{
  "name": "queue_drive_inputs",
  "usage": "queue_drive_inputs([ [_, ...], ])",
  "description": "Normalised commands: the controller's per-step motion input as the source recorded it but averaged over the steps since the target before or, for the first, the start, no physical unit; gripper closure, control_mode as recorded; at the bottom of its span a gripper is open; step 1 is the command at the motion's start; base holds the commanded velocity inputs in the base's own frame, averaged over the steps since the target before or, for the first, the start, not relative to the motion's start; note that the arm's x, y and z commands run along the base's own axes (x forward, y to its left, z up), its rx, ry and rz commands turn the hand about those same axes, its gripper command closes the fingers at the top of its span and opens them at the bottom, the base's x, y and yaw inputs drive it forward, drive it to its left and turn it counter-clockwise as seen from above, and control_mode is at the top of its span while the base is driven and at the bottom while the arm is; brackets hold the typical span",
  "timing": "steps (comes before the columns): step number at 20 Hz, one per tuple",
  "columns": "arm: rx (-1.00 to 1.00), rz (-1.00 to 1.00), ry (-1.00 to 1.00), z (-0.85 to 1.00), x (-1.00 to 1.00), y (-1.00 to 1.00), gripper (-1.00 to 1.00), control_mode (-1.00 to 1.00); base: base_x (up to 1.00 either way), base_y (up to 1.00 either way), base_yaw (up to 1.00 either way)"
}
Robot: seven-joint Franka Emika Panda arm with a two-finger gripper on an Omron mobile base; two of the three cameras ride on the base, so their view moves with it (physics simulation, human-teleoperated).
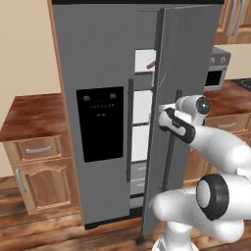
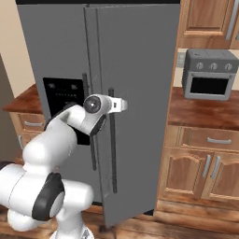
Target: Move the hot dog bun to the plate on the dining table and place the condiment next to that plate. Then navigate to the fridge and take the sausage and place it on the plate as well.
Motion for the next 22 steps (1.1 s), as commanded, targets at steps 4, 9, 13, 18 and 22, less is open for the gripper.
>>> queue_drive_inputs([
  [4,0.0,0.0,0.0,0.49,-0.92,-0.38,1.0,-1.0,0.0,0.0,0.0],
  [9,-0.04,-0.04,0.06,0.39,-0.67,-0.11,-1.0,-1.0,0.0,0.0,0.0],
  [13,-0.1,-0.04,0.01,0.49,-0.65,0.02,-1.0,-1.0,0.0,0.0,0.0],
  [18,-0.15,-0.04,0.01,0.63,-0.83,0.08,-1.0,-1.0,0.0,0.0,0.0],
  [22,-0.2,-0.03,0.12,0.56,-0.7,0.4,-1.0,-1.0,0.0,0.0,0.0],
])
